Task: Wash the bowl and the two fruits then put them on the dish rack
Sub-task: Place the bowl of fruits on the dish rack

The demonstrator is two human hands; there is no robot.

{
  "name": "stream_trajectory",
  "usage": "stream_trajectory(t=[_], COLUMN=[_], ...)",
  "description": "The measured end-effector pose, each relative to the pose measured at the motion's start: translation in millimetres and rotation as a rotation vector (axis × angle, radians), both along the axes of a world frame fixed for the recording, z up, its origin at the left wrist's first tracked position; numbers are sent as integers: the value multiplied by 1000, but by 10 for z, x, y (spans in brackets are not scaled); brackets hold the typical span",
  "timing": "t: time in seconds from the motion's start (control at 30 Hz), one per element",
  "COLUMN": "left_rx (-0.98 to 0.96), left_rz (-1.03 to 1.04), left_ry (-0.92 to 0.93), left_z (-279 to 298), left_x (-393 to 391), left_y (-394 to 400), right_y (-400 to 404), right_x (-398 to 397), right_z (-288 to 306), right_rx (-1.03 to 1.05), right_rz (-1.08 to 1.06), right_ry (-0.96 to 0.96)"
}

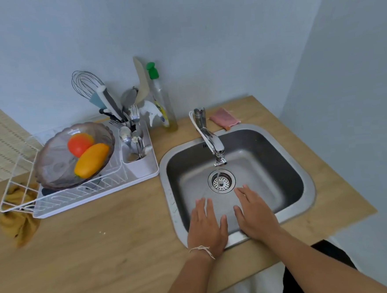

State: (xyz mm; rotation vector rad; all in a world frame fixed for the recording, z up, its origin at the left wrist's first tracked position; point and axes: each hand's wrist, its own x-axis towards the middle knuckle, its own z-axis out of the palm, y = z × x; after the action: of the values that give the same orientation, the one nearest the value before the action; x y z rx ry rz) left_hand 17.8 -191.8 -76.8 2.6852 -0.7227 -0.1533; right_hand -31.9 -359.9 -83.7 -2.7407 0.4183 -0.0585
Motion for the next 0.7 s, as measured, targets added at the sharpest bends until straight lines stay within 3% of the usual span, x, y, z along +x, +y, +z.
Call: stream_trajectory(t=[0.2, 0.43, 0.53, 0.7], left_rx=[-3, -26, -25, -11], left_rz=[-13, -6, 5, 17], left_ry=[-7, 7, -15, -2], left_z=[-42, -7, -9, -19], left_x=[-1, -2, 20, -12], left_y=[-2, -17, -36, -44], right_y=[-91, -361, -340, -369], right_x=[238, 1449, 2016, 2403], right_z=[247, 1569, 1894, 1796], right_rx=[139, 433, 357, -68], right_rz=[-75, -169, -69, 97], right_ry=[-168, -487, -367, -40])
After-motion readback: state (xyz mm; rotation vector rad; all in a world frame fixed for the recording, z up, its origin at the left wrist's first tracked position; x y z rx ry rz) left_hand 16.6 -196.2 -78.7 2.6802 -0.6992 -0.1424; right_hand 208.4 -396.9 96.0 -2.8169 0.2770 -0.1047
